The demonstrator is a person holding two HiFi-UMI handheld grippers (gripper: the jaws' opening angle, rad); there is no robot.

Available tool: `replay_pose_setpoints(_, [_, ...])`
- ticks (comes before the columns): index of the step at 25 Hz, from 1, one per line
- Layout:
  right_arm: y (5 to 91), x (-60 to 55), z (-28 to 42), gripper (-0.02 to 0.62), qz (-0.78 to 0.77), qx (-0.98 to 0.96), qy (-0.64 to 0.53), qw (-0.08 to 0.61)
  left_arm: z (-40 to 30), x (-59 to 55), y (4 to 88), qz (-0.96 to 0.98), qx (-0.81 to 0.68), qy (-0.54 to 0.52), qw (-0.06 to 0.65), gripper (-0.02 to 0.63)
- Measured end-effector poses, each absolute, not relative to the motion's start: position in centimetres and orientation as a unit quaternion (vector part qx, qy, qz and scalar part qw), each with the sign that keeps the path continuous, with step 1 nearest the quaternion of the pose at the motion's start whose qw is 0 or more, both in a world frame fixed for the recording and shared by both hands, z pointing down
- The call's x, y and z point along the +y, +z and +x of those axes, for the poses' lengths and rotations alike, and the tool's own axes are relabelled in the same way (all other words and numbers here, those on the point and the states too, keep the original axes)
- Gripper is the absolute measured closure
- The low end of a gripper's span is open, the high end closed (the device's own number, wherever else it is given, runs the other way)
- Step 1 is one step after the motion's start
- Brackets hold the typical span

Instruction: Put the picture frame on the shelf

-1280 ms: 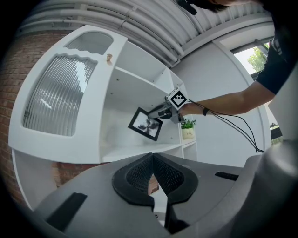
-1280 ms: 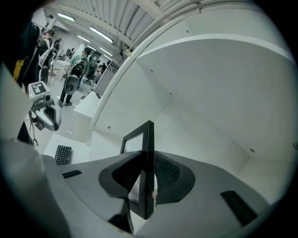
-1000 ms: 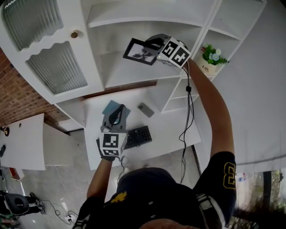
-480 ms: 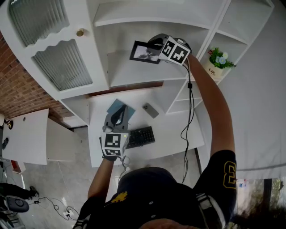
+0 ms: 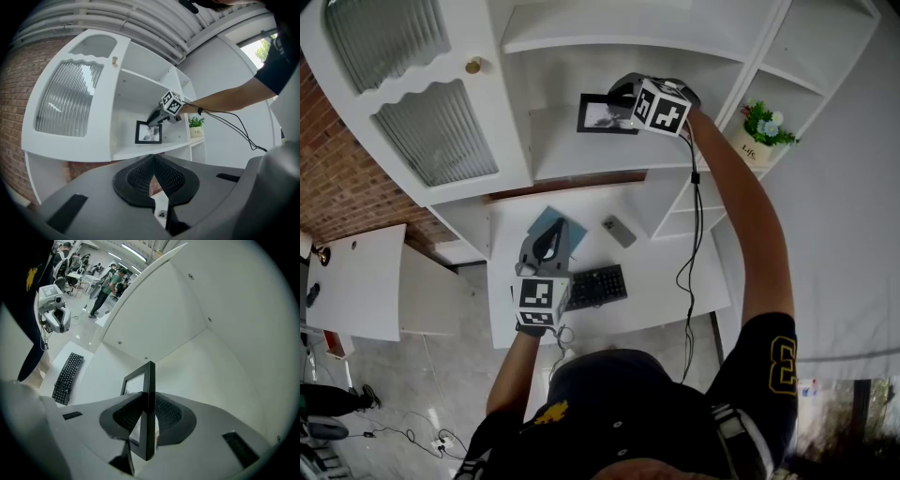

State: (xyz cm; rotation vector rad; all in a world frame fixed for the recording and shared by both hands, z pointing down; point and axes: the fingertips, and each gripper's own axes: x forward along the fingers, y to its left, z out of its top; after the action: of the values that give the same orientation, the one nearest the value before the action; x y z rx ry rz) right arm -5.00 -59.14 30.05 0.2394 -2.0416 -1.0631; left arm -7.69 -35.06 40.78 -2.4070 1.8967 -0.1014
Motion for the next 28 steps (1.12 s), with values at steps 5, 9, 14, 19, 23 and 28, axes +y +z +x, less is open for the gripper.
replay_pose_setpoints(5, [30.5, -59.3, -5.2, 0.516, 0.092, -0.806, -0.421, 0.405, -7.6, -35.0, 40.9, -0.786, 0.617, -0.031, 0.035, 0.588])
replay_pose_setpoints(9, [30.8, -59.2, -5.2, 0.517, 0.091, -0.809, -0.417, 0.405, -7.7, -35.0, 41.0, -0.786, 0.617, -0.031, 0.034, 0.588])
replay_pose_setpoints(14, [30.8, -59.2, -5.4, 0.515, 0.092, -0.81, -0.415, 0.404, -7.8, -35.1, 40.9, -0.787, 0.615, -0.03, 0.036, 0.588])
replay_pose_setpoints(19, [31.1, -59.3, -5.6, 0.515, 0.093, -0.812, -0.413, 0.401, -7.9, -35.1, 41.0, -0.788, 0.614, -0.031, 0.033, 0.588])
replay_pose_setpoints(23, [31.2, -59.4, -5.9, 0.515, 0.092, -0.813, -0.413, 0.401, -8.0, -35.2, 41.0, -0.788, 0.614, -0.03, 0.033, 0.588])
replay_pose_setpoints(28, [31.2, -59.4, -6.1, 0.515, 0.095, -0.816, -0.412, 0.396, -8.2, -35.3, 41.2, -0.789, 0.613, -0.031, 0.031, 0.588])
